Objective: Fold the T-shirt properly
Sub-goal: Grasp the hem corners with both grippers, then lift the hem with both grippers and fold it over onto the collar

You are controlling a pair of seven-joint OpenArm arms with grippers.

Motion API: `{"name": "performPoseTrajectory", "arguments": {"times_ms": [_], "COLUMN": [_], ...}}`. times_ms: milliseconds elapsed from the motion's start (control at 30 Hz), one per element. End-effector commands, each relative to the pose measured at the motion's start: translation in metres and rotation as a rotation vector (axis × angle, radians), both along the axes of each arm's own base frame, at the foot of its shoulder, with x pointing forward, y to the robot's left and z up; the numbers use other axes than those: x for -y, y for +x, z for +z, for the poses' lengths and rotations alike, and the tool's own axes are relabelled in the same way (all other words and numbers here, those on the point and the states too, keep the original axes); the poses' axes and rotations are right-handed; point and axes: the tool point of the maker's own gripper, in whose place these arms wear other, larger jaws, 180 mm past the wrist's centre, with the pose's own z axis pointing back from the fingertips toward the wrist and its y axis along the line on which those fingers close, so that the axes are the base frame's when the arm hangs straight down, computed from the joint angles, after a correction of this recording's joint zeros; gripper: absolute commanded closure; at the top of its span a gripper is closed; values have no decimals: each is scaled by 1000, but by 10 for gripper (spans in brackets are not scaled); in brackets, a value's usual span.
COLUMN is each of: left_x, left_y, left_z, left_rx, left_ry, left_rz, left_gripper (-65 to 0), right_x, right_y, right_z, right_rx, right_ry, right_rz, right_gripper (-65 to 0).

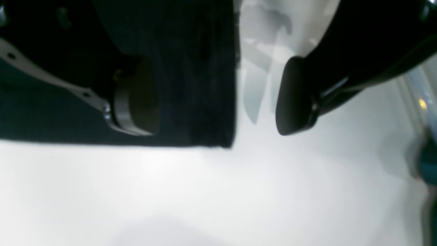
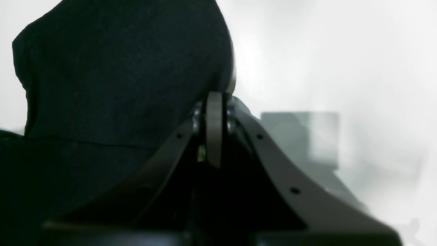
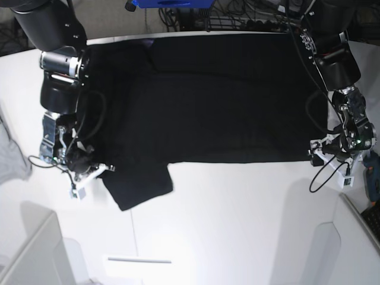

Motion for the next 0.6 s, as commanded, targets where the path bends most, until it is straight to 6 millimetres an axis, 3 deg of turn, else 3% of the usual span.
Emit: {"name": "performPoseTrajectory", "arguments": {"times_ms": [0,167,433,467,567], "left_x": [-8,-6,-4,-3,-3], "left_y": [8,1,4,2,-3], "left_z": [10,-10,-14,-17,-25], "left_rx": [28,-23,2,-7,-26], "left_ry": [11,-26,-35,-40,-51], "left_rz": [8,20,23,24,30], "left_gripper": [-510,-510,-502,-479,-329], "right_x": [4,4,4,4,4], "right_y": [13,13,13,13,13], "right_z": [15,15,16,16,16], "right_rx": [39,39,41,41,41], "right_ry": [-9,-9,-9,-9,-9], "right_rz": [5,5,5,5,5], "right_gripper": [0,0,0,0,0]}}
